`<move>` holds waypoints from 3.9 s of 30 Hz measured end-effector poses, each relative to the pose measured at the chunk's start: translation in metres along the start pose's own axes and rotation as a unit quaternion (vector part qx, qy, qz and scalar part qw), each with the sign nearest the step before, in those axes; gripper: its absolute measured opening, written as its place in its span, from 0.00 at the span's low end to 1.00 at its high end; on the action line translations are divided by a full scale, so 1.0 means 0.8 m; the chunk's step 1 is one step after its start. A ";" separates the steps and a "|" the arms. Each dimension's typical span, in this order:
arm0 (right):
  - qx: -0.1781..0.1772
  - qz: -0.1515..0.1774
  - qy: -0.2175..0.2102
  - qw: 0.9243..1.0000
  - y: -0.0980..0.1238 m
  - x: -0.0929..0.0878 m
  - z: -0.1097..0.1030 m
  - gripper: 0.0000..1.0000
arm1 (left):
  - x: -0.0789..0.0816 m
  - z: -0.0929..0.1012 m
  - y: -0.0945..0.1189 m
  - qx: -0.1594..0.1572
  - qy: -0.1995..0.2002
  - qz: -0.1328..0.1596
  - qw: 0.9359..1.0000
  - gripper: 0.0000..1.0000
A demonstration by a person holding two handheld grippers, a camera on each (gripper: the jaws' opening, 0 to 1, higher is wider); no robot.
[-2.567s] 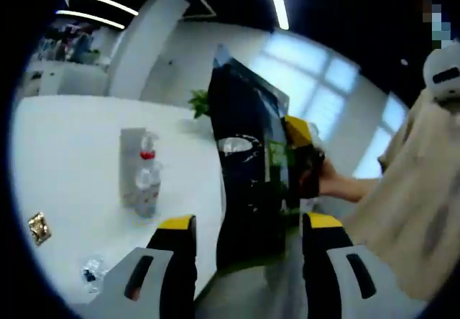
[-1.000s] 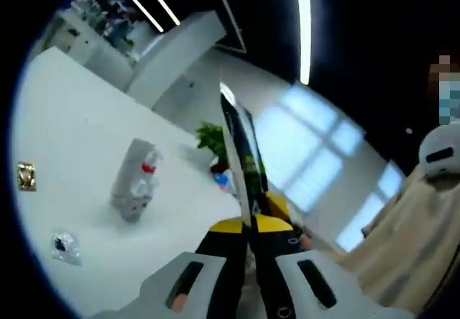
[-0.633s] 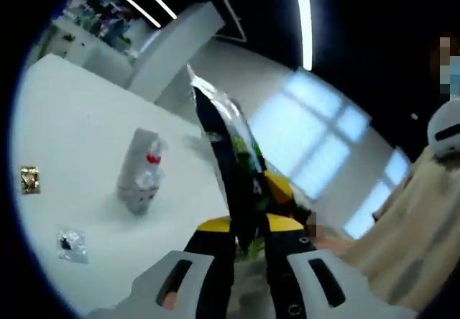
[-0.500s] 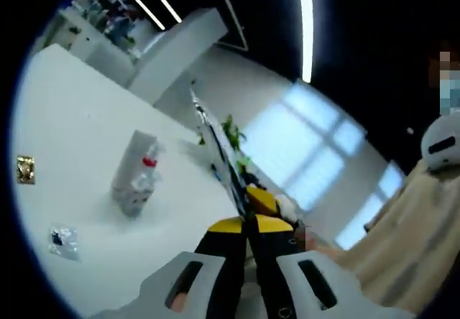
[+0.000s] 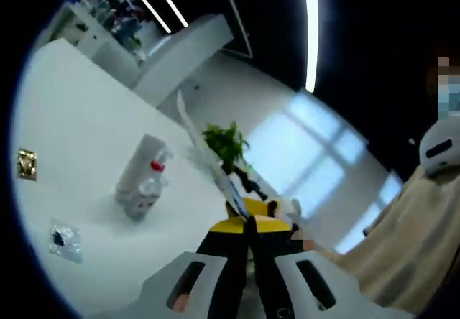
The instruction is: Arrange the skincare products in the storage area until every visible bottle or jar stands upright without overlapping.
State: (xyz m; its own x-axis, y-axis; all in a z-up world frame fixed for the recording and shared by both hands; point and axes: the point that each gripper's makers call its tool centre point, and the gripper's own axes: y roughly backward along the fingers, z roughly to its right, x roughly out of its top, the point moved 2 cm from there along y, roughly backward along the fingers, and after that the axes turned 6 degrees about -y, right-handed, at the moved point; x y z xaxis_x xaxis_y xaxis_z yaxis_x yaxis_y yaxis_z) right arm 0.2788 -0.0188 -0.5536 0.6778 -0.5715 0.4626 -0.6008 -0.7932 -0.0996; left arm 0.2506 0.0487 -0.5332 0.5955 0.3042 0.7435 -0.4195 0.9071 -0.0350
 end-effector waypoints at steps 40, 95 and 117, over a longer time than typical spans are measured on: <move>-0.109 -0.061 0.085 0.989 0.003 -0.017 0.079 0.80 | -0.021 -0.118 -0.026 0.070 0.012 -0.076 0.995 0.00; -0.242 -0.024 0.189 0.951 0.064 0.017 0.137 1.00 | -0.121 -0.286 -0.008 0.252 -0.087 -0.304 0.915 0.04; -0.238 -0.024 0.187 0.953 0.063 0.016 0.136 1.00 | -0.086 -0.286 -0.029 0.244 -0.298 -0.356 0.852 0.34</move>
State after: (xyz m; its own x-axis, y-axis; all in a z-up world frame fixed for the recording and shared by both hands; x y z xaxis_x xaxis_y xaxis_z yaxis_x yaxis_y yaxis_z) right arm 0.3032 -0.0891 -0.6487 0.5649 -0.3515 0.7466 -0.7573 -0.5801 0.2999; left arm 0.3757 0.0735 -0.7364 0.4254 -0.6057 0.6724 -0.4187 0.5270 0.7396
